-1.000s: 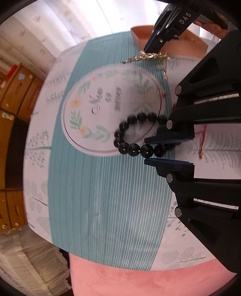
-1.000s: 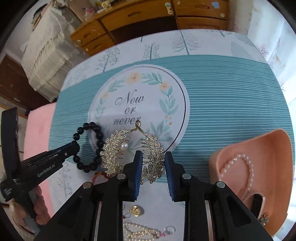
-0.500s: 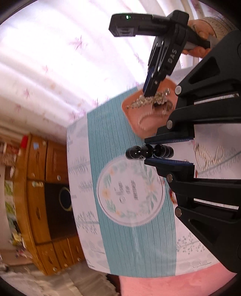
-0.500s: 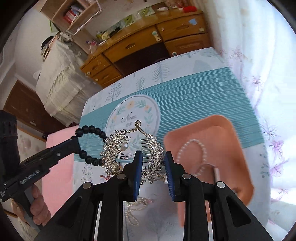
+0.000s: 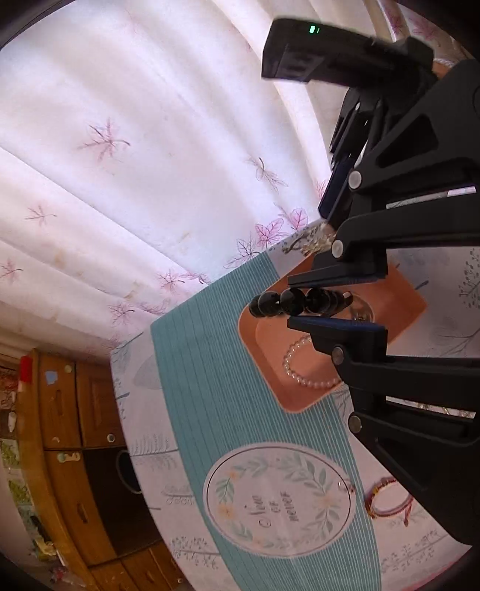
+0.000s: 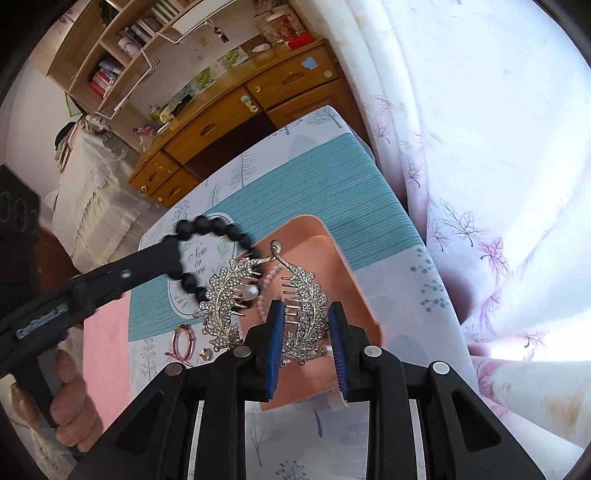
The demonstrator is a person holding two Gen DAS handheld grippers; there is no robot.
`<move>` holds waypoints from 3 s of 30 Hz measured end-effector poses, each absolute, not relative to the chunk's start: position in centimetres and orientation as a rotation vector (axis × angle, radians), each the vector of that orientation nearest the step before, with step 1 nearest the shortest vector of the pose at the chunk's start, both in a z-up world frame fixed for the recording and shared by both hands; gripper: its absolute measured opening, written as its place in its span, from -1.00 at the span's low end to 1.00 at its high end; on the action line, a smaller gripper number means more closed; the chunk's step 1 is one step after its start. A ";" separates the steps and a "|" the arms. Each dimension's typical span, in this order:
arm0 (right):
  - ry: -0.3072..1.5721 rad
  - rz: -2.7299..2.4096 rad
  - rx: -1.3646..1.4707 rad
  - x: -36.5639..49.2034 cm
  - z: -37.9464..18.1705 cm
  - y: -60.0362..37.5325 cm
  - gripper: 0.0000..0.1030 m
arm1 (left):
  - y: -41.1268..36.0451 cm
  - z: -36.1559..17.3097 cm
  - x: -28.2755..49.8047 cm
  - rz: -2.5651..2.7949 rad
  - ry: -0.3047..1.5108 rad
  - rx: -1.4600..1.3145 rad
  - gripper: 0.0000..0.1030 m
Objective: Organize jewelry
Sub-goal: 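Carry the earrings with the right gripper while the left carries the black bracelet toward the pink tray, then drop the black bracelet into the tray with the left gripper while the right releases the earrings there, then withdraw both grippers from the tray toward the pearl necklace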
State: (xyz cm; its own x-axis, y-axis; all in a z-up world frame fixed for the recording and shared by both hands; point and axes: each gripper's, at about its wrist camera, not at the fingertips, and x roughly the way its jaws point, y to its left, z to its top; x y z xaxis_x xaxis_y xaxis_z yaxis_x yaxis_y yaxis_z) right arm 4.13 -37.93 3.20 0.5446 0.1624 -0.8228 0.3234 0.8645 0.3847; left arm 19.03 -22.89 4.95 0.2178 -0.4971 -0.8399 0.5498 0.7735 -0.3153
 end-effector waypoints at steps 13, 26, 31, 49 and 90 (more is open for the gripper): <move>1.050 -0.113 0.478 5.8 0.8 -36.2 -0.54 | -18.3 -1.2 20.5 -0.564 1.208 0.062 0.12; 1.111 -0.157 0.390 10.3 -2.3 -33.6 -0.54 | -8.6 -2.4 14.5 -0.314 1.040 0.020 0.12; 1.157 -0.207 0.326 11.1 -4.1 -32.7 -0.54 | -6.0 -4.5 11.9 -0.253 1.069 0.040 0.12; 1.055 -0.196 0.271 6.9 -1.0 -27.5 -0.29 | -1.8 -5.1 7.6 -0.167 1.057 0.088 0.12; 1.158 0.192 0.037 3.2 -7.7 -11.9 -0.29 | 4.6 -7.6 5.2 -0.105 1.076 -0.050 0.12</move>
